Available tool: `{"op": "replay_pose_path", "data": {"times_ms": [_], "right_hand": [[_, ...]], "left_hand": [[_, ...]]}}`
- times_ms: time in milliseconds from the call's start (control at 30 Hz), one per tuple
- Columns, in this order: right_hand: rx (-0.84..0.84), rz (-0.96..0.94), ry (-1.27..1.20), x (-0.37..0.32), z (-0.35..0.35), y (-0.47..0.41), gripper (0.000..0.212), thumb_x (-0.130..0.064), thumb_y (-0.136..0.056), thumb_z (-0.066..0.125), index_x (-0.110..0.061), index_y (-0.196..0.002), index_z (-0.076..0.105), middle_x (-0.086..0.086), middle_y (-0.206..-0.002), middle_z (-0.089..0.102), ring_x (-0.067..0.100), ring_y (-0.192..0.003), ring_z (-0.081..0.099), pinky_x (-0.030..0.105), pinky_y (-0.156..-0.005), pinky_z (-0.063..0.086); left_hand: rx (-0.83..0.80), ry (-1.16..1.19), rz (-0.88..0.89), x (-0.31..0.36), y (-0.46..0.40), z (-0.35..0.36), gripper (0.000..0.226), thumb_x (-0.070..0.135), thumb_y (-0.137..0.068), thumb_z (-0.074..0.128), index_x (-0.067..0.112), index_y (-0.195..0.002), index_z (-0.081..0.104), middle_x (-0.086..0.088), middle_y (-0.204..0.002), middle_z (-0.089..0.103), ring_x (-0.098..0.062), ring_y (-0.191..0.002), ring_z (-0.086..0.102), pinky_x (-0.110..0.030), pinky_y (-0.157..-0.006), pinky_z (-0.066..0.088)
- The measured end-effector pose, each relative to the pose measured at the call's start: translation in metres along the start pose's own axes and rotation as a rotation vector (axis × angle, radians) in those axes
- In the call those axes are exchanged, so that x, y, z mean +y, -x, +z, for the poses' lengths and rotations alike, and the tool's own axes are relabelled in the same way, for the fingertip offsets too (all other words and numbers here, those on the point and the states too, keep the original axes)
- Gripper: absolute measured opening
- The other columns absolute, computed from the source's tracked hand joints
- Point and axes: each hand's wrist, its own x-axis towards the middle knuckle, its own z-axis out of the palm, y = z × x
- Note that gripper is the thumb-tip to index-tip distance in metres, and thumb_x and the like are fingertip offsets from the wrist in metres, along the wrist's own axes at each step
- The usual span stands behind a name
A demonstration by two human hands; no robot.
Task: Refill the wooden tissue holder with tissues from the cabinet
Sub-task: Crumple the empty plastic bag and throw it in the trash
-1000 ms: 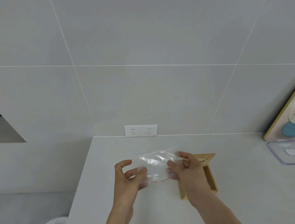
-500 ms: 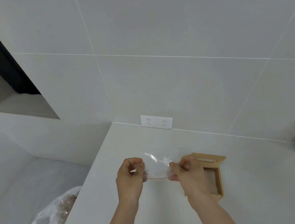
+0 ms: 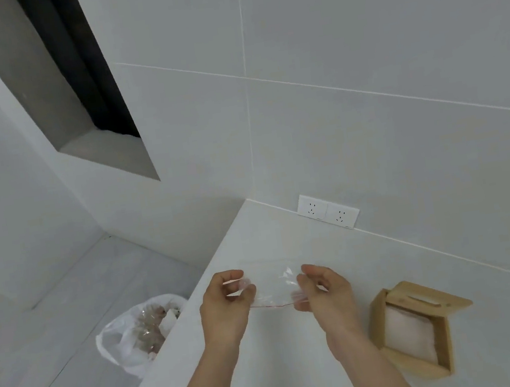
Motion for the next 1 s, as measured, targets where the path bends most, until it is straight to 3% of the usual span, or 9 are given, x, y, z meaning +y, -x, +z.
{"op": "replay_pose_path", "data": {"times_ms": [100,200,300,400,467,600,733,867,1000], "right_hand": [[-0.071,0.000,0.060,-0.003,0.042,-0.003,0.024,-0.011,-0.095,0.067,-0.019,-0.118,0.069,-0.001,-0.112,0.067,0.027,-0.086,0.076,0.028,-0.064,0.062],[-0.138,0.001,0.128,-0.001,0.095,-0.008,0.031,-0.007,-0.095,0.066,-0.018,-0.123,0.067,-0.003,-0.114,0.066,0.027,-0.088,0.076,0.032,-0.065,0.061],[-0.197,0.011,0.189,0.002,0.157,-0.014,0.035,-0.001,-0.093,0.066,-0.017,-0.124,0.066,-0.002,-0.115,0.067,0.028,-0.090,0.075,0.034,-0.069,0.062],[-0.206,0.021,0.250,0.009,0.223,-0.022,0.034,0.003,-0.089,0.067,-0.019,-0.115,0.069,-0.004,-0.110,0.069,0.024,-0.082,0.074,0.040,-0.077,0.065],[-0.199,0.020,0.297,0.019,0.264,-0.028,0.032,0.001,-0.084,0.069,-0.022,-0.105,0.072,-0.003,-0.106,0.071,0.016,-0.071,0.073,0.046,-0.079,0.065],[-0.213,0.078,0.332,0.046,0.331,-0.039,0.021,-0.002,-0.081,0.072,-0.017,-0.096,0.073,0.002,-0.101,0.070,0.004,-0.053,0.065,0.031,-0.065,0.062],[-0.218,0.206,0.351,0.082,0.379,-0.054,0.023,-0.001,-0.085,0.074,-0.010,-0.106,0.073,0.005,-0.105,0.067,0.003,-0.051,0.066,0.023,-0.062,0.057],[-0.244,0.303,0.416,0.116,0.414,-0.070,0.022,-0.004,-0.089,0.073,-0.009,-0.110,0.074,0.012,-0.110,0.070,0.020,-0.069,0.069,0.017,-0.055,0.056],[-0.312,0.357,0.524,0.151,0.440,-0.091,0.025,-0.012,-0.092,0.072,-0.012,-0.118,0.072,0.010,-0.117,0.070,0.018,-0.069,0.072,0.033,-0.075,0.065]], "left_hand": [[0.033,0.024,0.000,-0.001,-0.027,-0.030,0.024,0.015,-0.082,0.075,0.033,-0.096,0.069,0.007,-0.095,0.074,-0.018,-0.075,0.070,-0.042,-0.081,0.059],[0.070,-0.015,0.018,-0.003,-0.061,-0.070,0.026,0.012,-0.083,0.076,0.030,-0.100,0.069,0.014,-0.099,0.070,-0.011,-0.070,0.065,-0.036,-0.082,0.056],[0.115,-0.025,-0.007,-0.009,-0.098,-0.116,0.025,0.014,-0.082,0.077,0.032,-0.097,0.068,0.015,-0.101,0.070,-0.014,-0.072,0.065,-0.036,-0.081,0.057],[0.162,-0.019,-0.036,-0.017,-0.136,-0.164,0.027,0.011,-0.082,0.078,0.034,-0.091,0.068,0.010,-0.100,0.073,-0.009,-0.077,0.066,-0.032,-0.081,0.056],[0.190,-0.021,-0.079,-0.024,-0.161,-0.194,0.024,0.010,-0.083,0.078,0.030,-0.094,0.071,0.012,-0.096,0.072,-0.012,-0.077,0.069,-0.042,-0.083,0.060],[0.200,-0.016,-0.180,-0.046,-0.199,-0.242,0.025,0.011,-0.084,0.076,0.031,-0.097,0.072,0.014,-0.096,0.071,-0.028,-0.075,0.075,-0.054,-0.083,0.060],[0.224,-0.039,-0.251,-0.082,-0.232,-0.275,0.024,0.011,-0.085,0.075,0.030,-0.100,0.073,0.012,-0.101,0.074,-0.017,-0.084,0.074,-0.038,-0.090,0.057],[0.232,-0.075,-0.323,-0.120,-0.258,-0.290,0.023,0.014,-0.086,0.075,0.034,-0.097,0.072,0.013,-0.098,0.075,-0.009,-0.084,0.072,-0.028,-0.078,0.054],[0.244,-0.115,-0.418,-0.158,-0.284,-0.295,0.020,0.016,-0.087,0.073,0.034,-0.096,0.071,0.016,-0.095,0.076,-0.009,-0.083,0.073,-0.035,-0.086,0.057]]}}
